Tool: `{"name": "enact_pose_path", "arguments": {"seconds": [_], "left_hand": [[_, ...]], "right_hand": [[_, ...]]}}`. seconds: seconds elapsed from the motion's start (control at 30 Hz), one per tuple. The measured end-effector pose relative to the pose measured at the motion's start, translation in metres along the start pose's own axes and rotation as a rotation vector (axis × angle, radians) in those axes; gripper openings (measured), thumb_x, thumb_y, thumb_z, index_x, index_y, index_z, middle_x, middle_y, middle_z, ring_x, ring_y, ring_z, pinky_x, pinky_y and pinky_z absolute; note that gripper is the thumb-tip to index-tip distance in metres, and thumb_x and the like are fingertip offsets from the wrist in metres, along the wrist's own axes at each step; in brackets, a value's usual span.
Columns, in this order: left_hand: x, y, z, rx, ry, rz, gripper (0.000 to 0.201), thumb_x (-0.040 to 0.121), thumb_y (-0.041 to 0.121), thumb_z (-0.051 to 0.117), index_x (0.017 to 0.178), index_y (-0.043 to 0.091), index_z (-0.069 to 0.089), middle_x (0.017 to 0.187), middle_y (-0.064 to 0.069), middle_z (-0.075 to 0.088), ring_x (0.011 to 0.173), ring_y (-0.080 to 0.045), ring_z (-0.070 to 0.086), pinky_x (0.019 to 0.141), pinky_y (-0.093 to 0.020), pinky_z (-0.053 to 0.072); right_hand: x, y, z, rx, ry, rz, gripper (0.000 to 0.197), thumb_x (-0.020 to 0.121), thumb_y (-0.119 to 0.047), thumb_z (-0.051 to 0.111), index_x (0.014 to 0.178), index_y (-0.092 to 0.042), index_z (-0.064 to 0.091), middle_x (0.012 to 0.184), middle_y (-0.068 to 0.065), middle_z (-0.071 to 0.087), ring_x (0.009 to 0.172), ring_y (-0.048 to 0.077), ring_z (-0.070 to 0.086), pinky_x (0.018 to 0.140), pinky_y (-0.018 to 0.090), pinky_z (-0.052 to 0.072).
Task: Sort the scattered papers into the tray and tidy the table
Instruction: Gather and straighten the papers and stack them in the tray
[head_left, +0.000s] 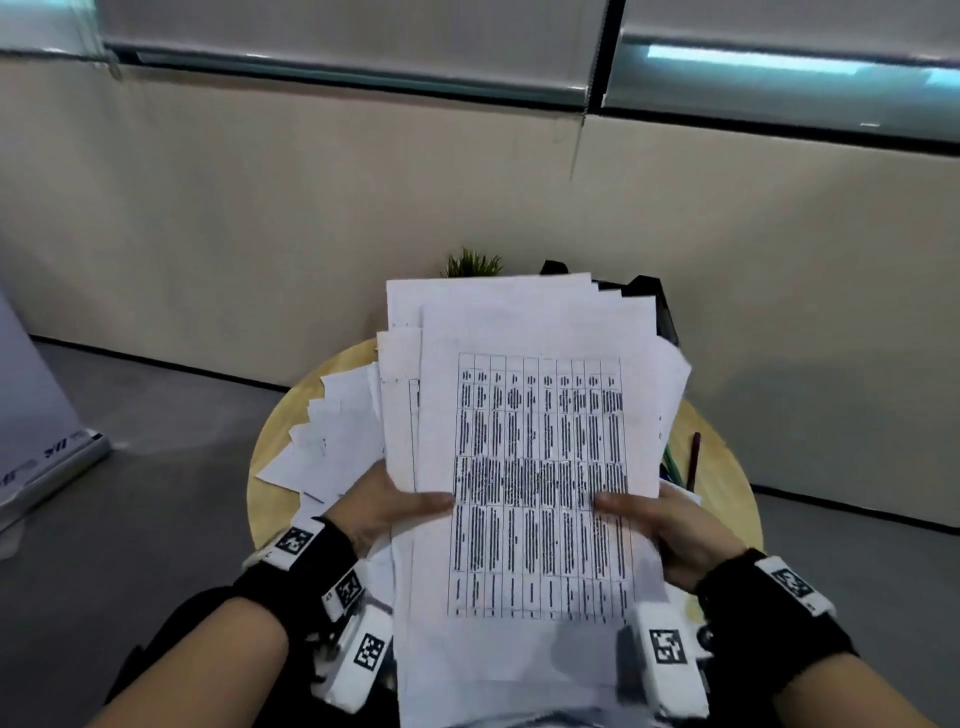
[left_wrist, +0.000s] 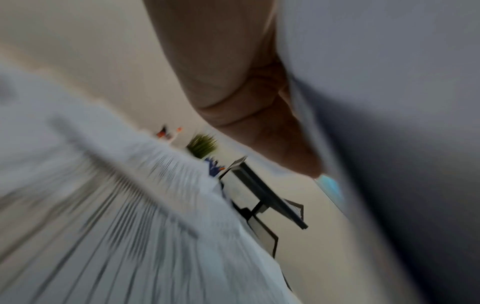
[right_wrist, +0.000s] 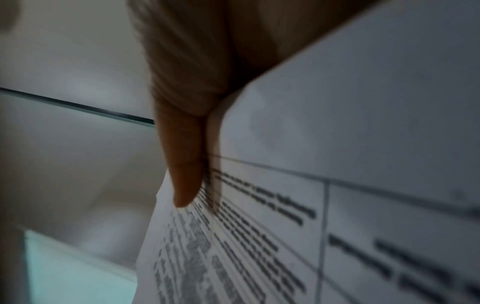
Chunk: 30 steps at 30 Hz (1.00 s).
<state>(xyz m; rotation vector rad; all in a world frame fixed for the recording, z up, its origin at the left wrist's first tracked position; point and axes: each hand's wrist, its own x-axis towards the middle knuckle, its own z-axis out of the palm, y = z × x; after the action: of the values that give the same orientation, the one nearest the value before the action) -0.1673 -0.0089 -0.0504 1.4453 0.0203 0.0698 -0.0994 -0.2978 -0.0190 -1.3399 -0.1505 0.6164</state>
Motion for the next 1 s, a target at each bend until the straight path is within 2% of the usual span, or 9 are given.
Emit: {"name": "enact_pose_path", "arguments": {"seconds": [0.1, 0.2, 0.3, 0.43, 0.57, 0.6, 0.67, 0.83, 1.0], "left_hand": [[0.014, 0.032, 0.001, 0.062, 0.012, 0.076, 0.079, 0.033, 0.040, 0.094, 0.101, 0.010, 0.068, 0.101, -0.006, 0.074, 0.098, -0.019, 0.069, 0.090, -0.033, 0.054], [0.032, 0.065, 0.006, 0.047, 0.028, 0.164, 0.074, 0.040, 0.027, 0.094, 0.106, 0.010, 0.065, 0.102, -0.004, 0.074, 0.097, -0.016, 0.070, 0.087, -0.029, 0.055], [0.052, 0.084, 0.011, 0.058, 0.054, 0.168, 0.039, 0.059, 0.009, 0.087, 0.091, 0.005, 0.065, 0.085, 0.002, 0.074, 0.084, -0.014, 0.070, 0.092, -0.032, 0.052], [0.063, 0.087, 0.021, -0.023, 0.094, 0.139, 0.066, 0.050, 0.024, 0.089, 0.097, -0.014, 0.063, 0.092, -0.013, 0.073, 0.091, -0.021, 0.070, 0.102, -0.046, 0.045], [0.064, 0.065, 0.029, -0.072, 0.109, 0.098, 0.068, 0.033, 0.030, 0.095, 0.091, 0.006, 0.068, 0.084, -0.005, 0.075, 0.085, -0.020, 0.072, 0.084, -0.035, 0.057], [0.064, 0.056, 0.030, -0.063, 0.119, 0.091, 0.069, 0.032, 0.031, 0.095, 0.092, 0.007, 0.069, 0.088, -0.006, 0.075, 0.090, -0.023, 0.071, 0.087, -0.037, 0.056], [0.066, 0.044, 0.030, -0.051, 0.146, 0.085, 0.060, 0.042, 0.025, 0.093, 0.094, 0.008, 0.068, 0.093, -0.008, 0.075, 0.095, -0.026, 0.069, 0.096, -0.045, 0.050], [0.070, 0.055, 0.034, -0.087, 0.072, 0.134, 0.075, 0.032, 0.032, 0.094, 0.098, 0.010, 0.067, 0.097, -0.010, 0.074, 0.097, -0.026, 0.069, 0.086, -0.035, 0.055], [0.076, 0.092, 0.025, -0.123, -0.037, 0.249, 0.056, 0.040, 0.016, 0.088, 0.092, 0.002, 0.070, 0.091, -0.010, 0.074, 0.091, -0.026, 0.070, 0.084, -0.035, 0.056]], "right_hand": [[-0.003, -0.031, 0.011, 0.005, 0.039, -0.170, 0.031, 0.055, -0.004, 0.084, 0.084, -0.002, 0.075, 0.089, 0.017, 0.074, 0.076, 0.024, 0.073, 0.064, 0.030, 0.059], [-0.001, -0.055, 0.017, -0.067, 0.103, -0.367, 0.025, 0.073, 0.007, 0.067, 0.094, -0.006, 0.069, 0.088, 0.009, 0.075, 0.079, 0.021, 0.072, 0.069, 0.029, 0.059], [0.003, -0.069, 0.017, -0.058, 0.166, -0.433, 0.041, 0.060, -0.009, 0.078, 0.099, -0.006, 0.068, 0.095, 0.010, 0.075, 0.087, 0.026, 0.072, 0.076, 0.039, 0.058], [0.010, -0.066, 0.013, -0.006, 0.241, -0.366, 0.065, 0.036, -0.028, 0.092, 0.091, -0.002, 0.070, 0.094, 0.016, 0.074, 0.086, 0.030, 0.072, 0.080, 0.047, 0.056], [0.010, -0.049, 0.014, -0.006, 0.284, -0.325, 0.027, 0.066, -0.013, 0.082, 0.070, -0.008, 0.057, 0.050, 0.000, 0.065, 0.066, 0.018, 0.066, 0.059, 0.029, 0.053], [0.010, -0.042, 0.012, -0.027, 0.301, -0.352, 0.038, 0.061, -0.018, 0.086, 0.060, -0.010, 0.049, 0.043, -0.004, 0.057, 0.053, 0.015, 0.058, 0.056, 0.026, 0.048], [0.013, -0.032, 0.010, -0.043, 0.326, -0.348, 0.051, 0.043, -0.028, 0.092, 0.056, -0.010, 0.047, 0.046, 0.000, 0.052, 0.048, 0.017, 0.050, 0.059, 0.029, 0.045], [0.010, -0.034, 0.005, -0.069, 0.291, -0.409, 0.026, 0.059, -0.010, 0.081, 0.054, -0.006, 0.056, 0.047, -0.001, 0.059, 0.047, 0.016, 0.056, 0.046, 0.020, 0.049], [0.010, -0.039, -0.005, -0.058, 0.211, -0.337, 0.010, 0.069, 0.001, 0.074, 0.073, 0.004, 0.065, 0.067, 0.009, 0.067, 0.071, 0.022, 0.063, 0.067, 0.027, 0.054]]}}
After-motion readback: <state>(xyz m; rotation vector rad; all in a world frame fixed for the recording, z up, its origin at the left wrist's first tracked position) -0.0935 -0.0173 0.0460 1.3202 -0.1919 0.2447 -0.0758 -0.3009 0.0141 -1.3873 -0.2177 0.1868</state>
